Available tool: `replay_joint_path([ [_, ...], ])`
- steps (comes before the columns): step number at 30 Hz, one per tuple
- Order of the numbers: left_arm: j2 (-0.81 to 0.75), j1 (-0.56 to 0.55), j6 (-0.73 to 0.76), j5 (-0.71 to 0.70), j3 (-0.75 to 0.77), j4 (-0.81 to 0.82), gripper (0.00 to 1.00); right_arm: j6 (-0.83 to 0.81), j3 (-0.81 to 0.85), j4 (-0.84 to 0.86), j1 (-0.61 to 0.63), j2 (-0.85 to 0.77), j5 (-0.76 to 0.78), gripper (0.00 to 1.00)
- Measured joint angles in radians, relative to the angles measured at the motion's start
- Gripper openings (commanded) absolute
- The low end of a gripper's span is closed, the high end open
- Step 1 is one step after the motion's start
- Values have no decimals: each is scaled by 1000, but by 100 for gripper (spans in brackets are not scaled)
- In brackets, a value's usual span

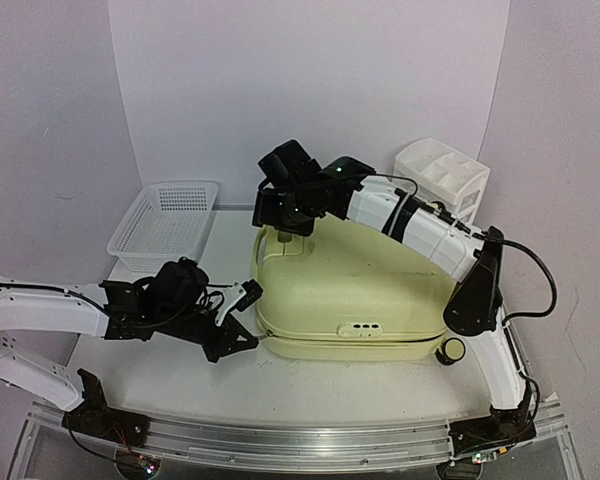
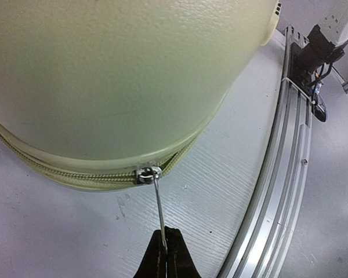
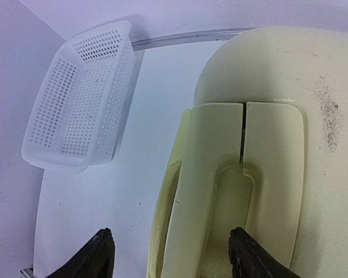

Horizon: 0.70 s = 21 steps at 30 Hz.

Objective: Open, take out, and arrange the luggage
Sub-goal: Open the zipper on the luggage.

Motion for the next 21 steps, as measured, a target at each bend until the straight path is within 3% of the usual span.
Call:
replay_joint_path([
  [3, 12, -35, 0, -13, 4, 7, 0, 19, -43, -7, 23, -20, 37, 68],
  [9, 46, -120, 2, -38, 21, 34, 0, -24, -301, 47, 45, -211, 11, 68],
  [21, 61, -171, 0, -80, 26, 42, 0, -88, -382, -3, 48, -286, 17, 72],
])
